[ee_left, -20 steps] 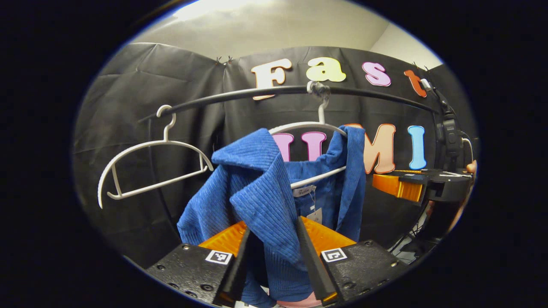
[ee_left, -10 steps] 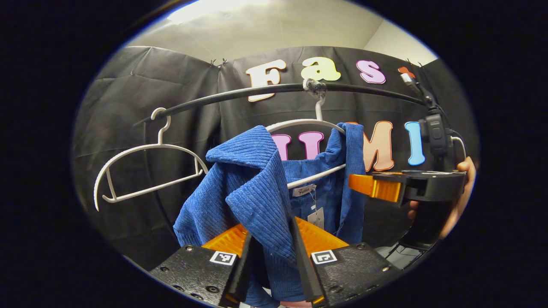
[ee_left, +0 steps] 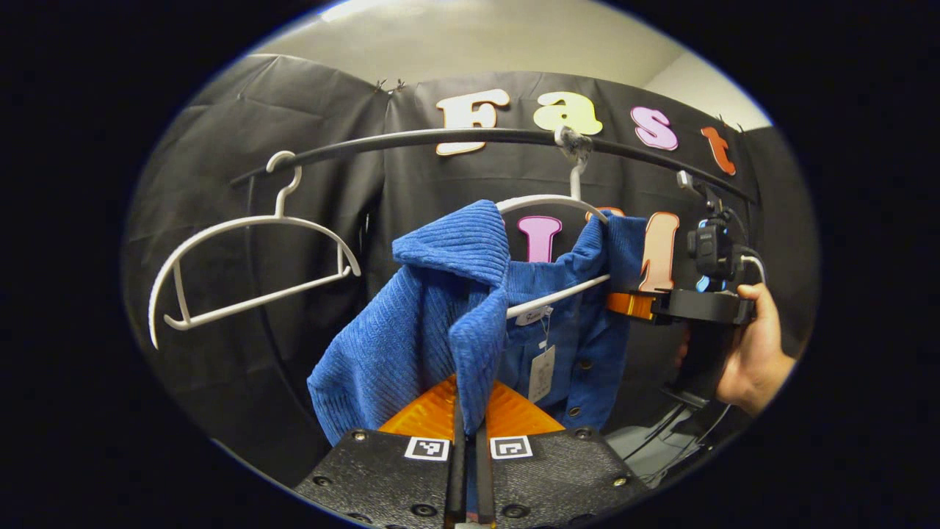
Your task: Grasp the clothes on the hanger with both hands and then place them into the laundry hamper below.
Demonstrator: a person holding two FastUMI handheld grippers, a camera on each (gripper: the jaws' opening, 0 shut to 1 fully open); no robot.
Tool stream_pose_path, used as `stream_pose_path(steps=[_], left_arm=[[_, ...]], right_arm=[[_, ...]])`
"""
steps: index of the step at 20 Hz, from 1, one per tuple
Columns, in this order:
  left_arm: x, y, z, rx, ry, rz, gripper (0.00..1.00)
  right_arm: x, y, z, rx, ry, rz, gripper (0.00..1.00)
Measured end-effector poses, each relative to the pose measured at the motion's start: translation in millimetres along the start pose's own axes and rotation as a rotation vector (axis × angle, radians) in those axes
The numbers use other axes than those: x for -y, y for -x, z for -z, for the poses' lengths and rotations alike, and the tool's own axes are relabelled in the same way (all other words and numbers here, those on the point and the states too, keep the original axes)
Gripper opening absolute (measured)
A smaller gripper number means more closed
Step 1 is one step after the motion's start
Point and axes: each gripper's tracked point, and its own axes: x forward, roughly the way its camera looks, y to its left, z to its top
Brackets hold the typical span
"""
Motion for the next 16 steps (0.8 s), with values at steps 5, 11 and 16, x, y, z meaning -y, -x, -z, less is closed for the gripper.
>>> stream_pose_path(steps=[5,11,16], left_arm=[[2,7,-1,0.012,-0.054,-0.012,0.06],[2,5,-2,0.001,-0.034,0.012,0.06],[1,12,-1,-0.006,-0.097,0.012,0.04]], right_arm=[[9,-9,6,-0.053,-0.038,0.002,0.22],[12,3,-3,-0.021,0.026,-0.083,0.23],[4,16,-9,-0.025,0.067,-0.223,0.22]])
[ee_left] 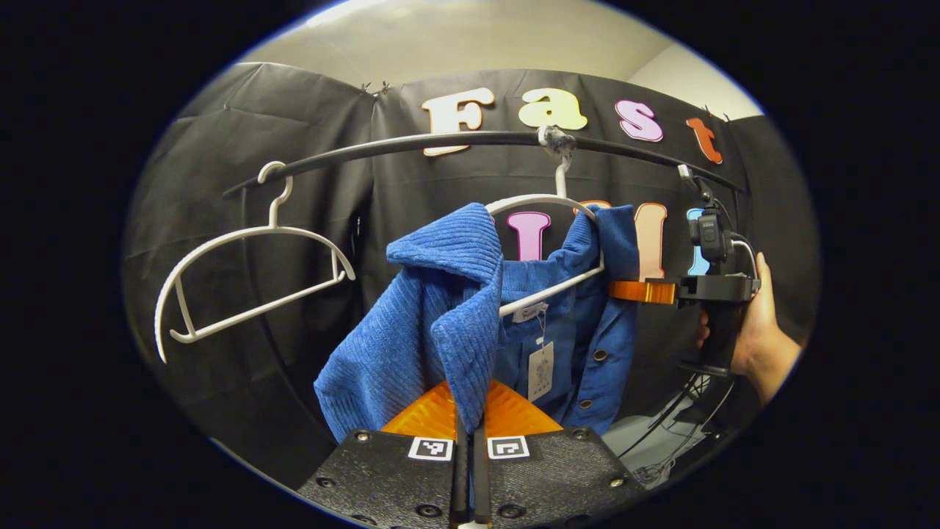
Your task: Grasp the clothes on the hanger with both hands and then place them into the laundry hamper below.
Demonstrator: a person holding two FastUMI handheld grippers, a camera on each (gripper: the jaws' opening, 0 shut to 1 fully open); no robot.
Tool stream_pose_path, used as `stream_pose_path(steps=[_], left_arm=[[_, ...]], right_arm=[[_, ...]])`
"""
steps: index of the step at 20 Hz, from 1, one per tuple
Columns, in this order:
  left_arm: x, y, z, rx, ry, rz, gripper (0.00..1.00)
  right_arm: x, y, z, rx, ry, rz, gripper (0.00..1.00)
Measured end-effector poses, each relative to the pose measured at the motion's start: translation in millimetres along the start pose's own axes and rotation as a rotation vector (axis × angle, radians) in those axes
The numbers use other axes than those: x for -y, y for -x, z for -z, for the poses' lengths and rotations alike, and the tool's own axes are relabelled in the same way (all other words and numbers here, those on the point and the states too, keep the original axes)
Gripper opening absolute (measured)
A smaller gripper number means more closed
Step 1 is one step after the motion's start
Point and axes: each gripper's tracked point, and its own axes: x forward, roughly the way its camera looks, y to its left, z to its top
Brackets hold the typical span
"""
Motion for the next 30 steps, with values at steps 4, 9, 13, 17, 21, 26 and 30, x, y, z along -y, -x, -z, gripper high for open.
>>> stream_pose_path(steps=[4,9,13,17,21,26,30], left_arm=[[-3,2,0,-0.004,-0.014,-0.001,0.03],[-4,5,2,-0.001,-0.025,0.000,0.02],[-7,9,2,0.006,-0.003,0.010,0.03],[0,22,-4,0.008,0.042,0.073,0.01],[-14,27,-8,0.006,0.053,0.043,0.01],[-16,33,-16,0.021,0.056,0.040,0.01],[-13,40,-23,0.039,0.089,0.064,0.01]], right_arm=[[-3,7,-3,-0.012,-0.010,-0.056,0.22],[-13,17,-7,0.027,-0.020,-0.057,0.25],[-20,26,-16,0.068,0.029,-0.056,0.22],[-14,28,-26,0.075,-0.012,-0.014,0.03],[-14,33,-24,0.084,0.013,0.000,0.03],[-35,43,-26,0.080,-0.011,-0.077,0.03],[-20,50,-37,0.105,0.009,-0.058,0.03]])
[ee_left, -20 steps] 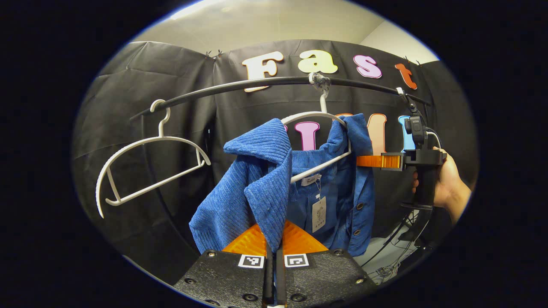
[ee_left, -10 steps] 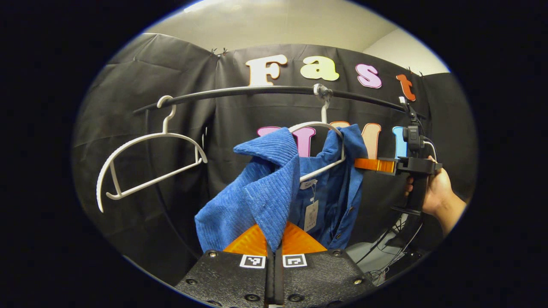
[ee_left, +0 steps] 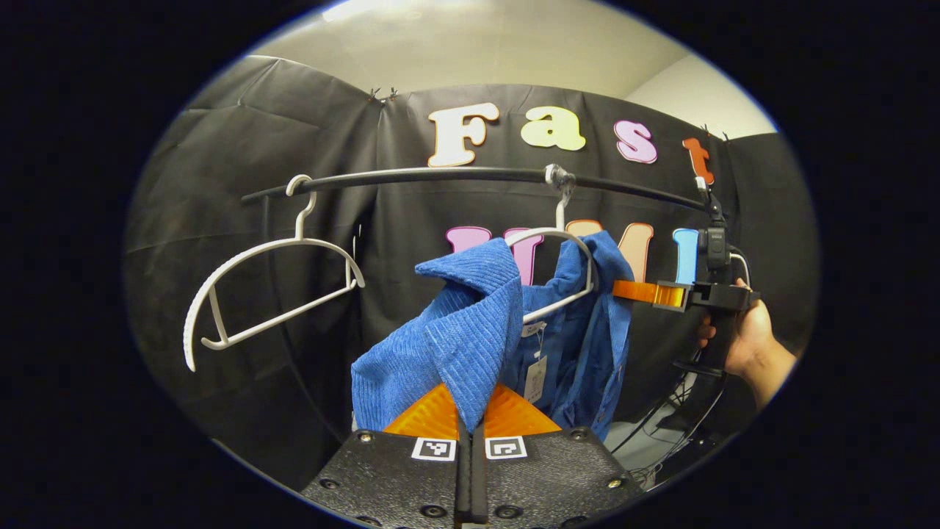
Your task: Grasp the clothes on the hanger with both hands and then place them into the laundry hamper below.
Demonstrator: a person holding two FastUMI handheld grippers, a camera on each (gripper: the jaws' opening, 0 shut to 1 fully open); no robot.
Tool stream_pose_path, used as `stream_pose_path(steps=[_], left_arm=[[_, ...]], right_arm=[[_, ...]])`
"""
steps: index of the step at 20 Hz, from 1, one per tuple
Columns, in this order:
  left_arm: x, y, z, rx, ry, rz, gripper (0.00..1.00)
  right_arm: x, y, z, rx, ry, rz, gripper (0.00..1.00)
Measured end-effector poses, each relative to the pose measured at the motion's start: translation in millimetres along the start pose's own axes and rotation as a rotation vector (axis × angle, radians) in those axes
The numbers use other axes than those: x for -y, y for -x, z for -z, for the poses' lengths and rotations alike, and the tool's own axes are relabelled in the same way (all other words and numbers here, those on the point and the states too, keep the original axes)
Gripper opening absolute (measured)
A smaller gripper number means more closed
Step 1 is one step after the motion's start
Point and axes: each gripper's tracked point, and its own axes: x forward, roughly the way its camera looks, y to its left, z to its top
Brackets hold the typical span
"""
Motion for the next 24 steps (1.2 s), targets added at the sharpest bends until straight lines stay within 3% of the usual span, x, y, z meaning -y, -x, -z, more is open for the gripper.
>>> stream_pose_path(steps=[6,13,24], left_arm=[[-14,28,-29,0.035,-0.002,-0.020,0.00],[-49,28,-48,0.056,-0.037,-0.100,0.01],[-55,22,-32,-0.018,0.068,-0.153,0.00]], right_arm=[[13,12,-28,0.041,-0.008,0.018,0.00],[30,-10,-40,0.060,-0.016,0.029,0.00],[58,-49,-14,0.036,0.009,0.078,0.00]])
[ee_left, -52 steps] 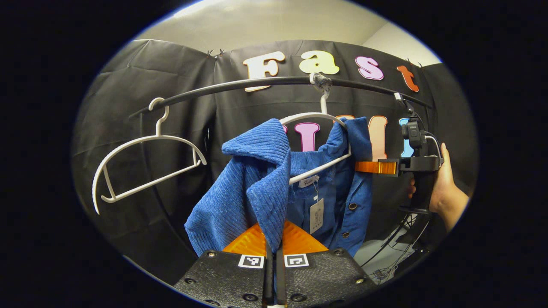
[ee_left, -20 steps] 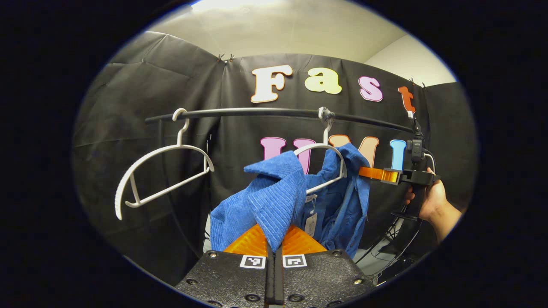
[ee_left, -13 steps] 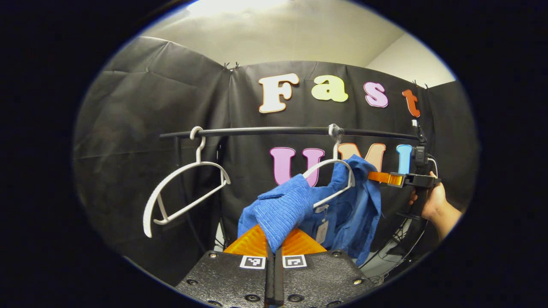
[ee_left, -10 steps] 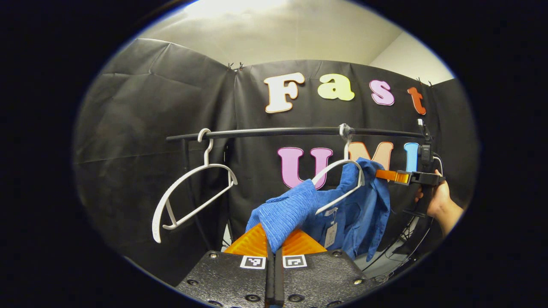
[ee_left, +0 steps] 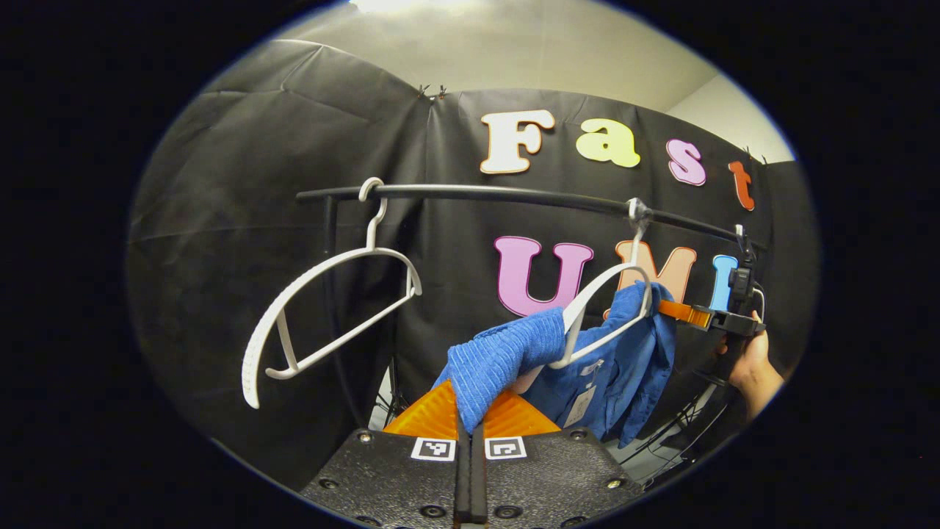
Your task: Grasp the clothes on the hanger with both hands and then place them into the laundry hamper below.
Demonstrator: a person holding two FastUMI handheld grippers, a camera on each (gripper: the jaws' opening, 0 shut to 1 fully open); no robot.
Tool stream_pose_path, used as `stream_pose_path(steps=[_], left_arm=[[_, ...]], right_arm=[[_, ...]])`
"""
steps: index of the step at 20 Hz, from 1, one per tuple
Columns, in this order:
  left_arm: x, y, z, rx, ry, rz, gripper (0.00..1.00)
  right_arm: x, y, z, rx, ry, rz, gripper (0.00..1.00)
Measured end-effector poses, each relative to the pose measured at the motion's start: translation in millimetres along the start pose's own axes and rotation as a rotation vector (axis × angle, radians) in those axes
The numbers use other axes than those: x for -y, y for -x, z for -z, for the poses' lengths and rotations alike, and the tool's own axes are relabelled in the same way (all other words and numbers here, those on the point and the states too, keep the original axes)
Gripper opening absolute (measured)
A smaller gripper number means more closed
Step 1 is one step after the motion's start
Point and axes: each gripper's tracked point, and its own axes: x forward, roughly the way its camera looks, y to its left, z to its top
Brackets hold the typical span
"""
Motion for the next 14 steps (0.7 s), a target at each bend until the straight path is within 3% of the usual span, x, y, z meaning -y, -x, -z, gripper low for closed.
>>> stream_pose_path(steps=[8,12,14], left_arm=[[3,-3,7,-0.017,-0.018,0.008,0.00],[-2,-6,18,-0.046,-0.009,-0.013,0.00],[0,-4,30,-0.098,0.024,-0.022,0.00]], right_arm=[[19,-19,25,-0.033,-0.031,0.032,0.00],[26,-21,70,-0.120,-0.028,0.058,0.00],[15,-19,99,-0.173,-0.016,0.029,0.00]])
